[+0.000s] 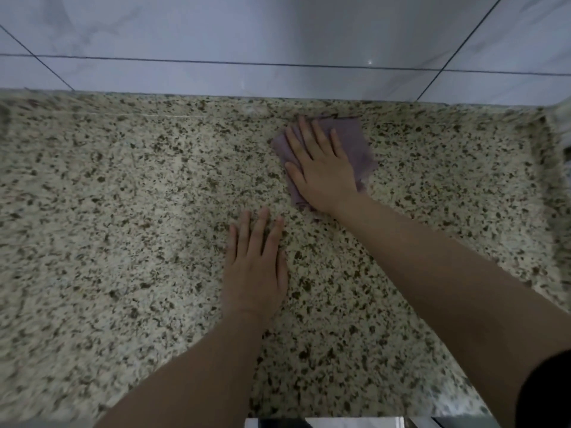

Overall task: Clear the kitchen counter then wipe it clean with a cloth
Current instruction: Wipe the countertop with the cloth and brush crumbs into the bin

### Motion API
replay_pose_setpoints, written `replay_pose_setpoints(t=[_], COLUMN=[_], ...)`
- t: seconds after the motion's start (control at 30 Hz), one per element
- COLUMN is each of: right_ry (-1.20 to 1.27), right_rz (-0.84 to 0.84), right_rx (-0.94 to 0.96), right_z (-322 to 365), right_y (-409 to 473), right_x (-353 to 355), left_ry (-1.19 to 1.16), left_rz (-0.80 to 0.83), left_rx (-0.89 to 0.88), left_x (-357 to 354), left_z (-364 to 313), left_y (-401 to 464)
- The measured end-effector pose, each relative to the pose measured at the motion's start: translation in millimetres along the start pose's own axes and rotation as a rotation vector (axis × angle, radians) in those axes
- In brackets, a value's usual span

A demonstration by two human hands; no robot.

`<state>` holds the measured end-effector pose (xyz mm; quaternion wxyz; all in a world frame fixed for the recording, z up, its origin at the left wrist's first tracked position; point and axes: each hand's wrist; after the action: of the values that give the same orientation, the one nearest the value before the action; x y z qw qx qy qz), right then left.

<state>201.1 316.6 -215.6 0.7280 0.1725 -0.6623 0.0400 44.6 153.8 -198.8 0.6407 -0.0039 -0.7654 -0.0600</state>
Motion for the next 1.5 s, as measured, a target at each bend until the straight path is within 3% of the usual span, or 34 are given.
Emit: replay_pose_setpoints(t=[0.27, 0.63, 0.93, 1.07, 1.23, 1.27, 1.33, 1.4, 1.5], right_ry=[0.038, -0.009, 0.04, 0.055, 0.026, 0.04, 0.075, 0.072, 0.077], right_rz=[-0.005, 0.053, 0.083, 0.128, 0.134, 0.133, 0.139, 0.147, 0.152], right_rx=[-0.021, 0.126, 0.12, 0.012, -0.028, -0.044, -0.072, -0.041, 0.003], right_z=[16.4, 21.7, 31.9, 54.6, 110.4, 119.0, 128.6, 126.0, 113.6], right_y=[-56.8, 29.3, -36.3, -92.6, -172.6, -180.4, -182.2, -164.5, -108.6], right_x=[10.9, -3.7, 7.5, 19.6, 38.8, 39.7, 41.8, 38.0, 23.5], left_ry=[-0.013, -0.039, -0.106, -0.254, -0.888, -0.865, -0.59, -0.278, -0.086], left_rz=[-0.007, -0.017, -0.085, -0.151, -0.21, -0.238, -0.315, -0.274, -0.193], left_rx=[-0.001, -0.014, -0.025, 0.033, 0.153, 0.146, 0.146, 0.221, 0.262], left_x=[-2.4, -4.9, -9.0, -3.1, 30.5, 35.1, 39.4, 36.1, 22.6], left_z=[1.8, 4.5, 6.1, 8.5, 40.9, 59.6, 104.7, 149.7, 182.1], left_y=[-0.9, 2.1, -6.2, -8.1, -8.7, -4.2, 12.3, 32.0, 41.0])
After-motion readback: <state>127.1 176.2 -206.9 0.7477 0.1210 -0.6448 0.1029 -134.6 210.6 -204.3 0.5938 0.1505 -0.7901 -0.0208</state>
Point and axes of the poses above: each hand's wrist, its own y-axis towards the middle knuckle, its own x-axis out of the back of the hand, z = x × y, and after that the axes turned 15 degrees about -z, right-handed
